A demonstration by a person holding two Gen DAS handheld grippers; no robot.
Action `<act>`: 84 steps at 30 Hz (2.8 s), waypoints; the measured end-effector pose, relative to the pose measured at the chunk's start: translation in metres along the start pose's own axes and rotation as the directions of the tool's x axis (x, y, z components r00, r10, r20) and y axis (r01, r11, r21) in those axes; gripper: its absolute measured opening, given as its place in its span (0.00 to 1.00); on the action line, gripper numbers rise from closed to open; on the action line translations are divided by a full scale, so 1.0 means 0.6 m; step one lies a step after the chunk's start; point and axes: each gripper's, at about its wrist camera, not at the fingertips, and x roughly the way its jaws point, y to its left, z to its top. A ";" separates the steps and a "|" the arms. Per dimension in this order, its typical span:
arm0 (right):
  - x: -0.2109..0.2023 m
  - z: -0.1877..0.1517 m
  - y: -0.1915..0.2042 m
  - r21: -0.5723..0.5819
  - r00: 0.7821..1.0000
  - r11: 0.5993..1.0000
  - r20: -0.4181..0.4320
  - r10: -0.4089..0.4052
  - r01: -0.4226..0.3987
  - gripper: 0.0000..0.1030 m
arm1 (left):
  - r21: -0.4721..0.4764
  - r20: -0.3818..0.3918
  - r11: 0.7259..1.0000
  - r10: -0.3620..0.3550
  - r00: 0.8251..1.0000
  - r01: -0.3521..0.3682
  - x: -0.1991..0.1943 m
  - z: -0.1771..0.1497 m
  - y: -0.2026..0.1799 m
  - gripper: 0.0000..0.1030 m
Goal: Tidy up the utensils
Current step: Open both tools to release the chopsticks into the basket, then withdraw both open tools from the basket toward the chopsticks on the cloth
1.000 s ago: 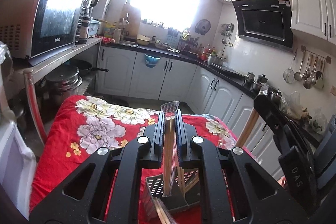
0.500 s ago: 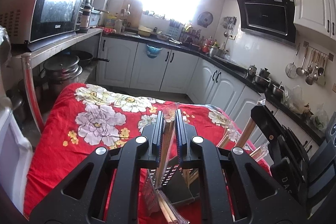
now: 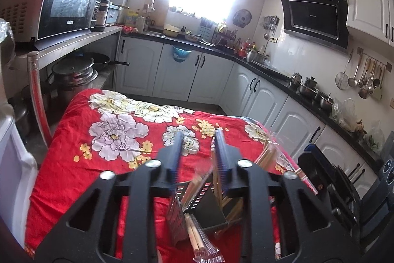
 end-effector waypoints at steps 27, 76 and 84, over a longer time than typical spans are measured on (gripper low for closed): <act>-0.083 -0.022 -0.007 0.092 0.994 0.995 -0.108 -0.017 0.027 0.69 | -0.020 0.001 1.000 0.009 1.000 -0.009 -0.090 -0.042 0.011 0.90; -0.119 -0.171 0.016 0.114 0.901 0.993 -0.433 0.011 0.043 0.75 | -0.122 -0.292 0.990 0.038 0.956 -0.077 -0.094 -0.286 0.083 0.90; -0.125 -0.194 0.003 0.140 0.877 0.988 -0.480 0.005 0.071 0.75 | -0.123 -0.333 0.989 0.037 0.942 -0.082 -0.093 -0.310 0.083 0.90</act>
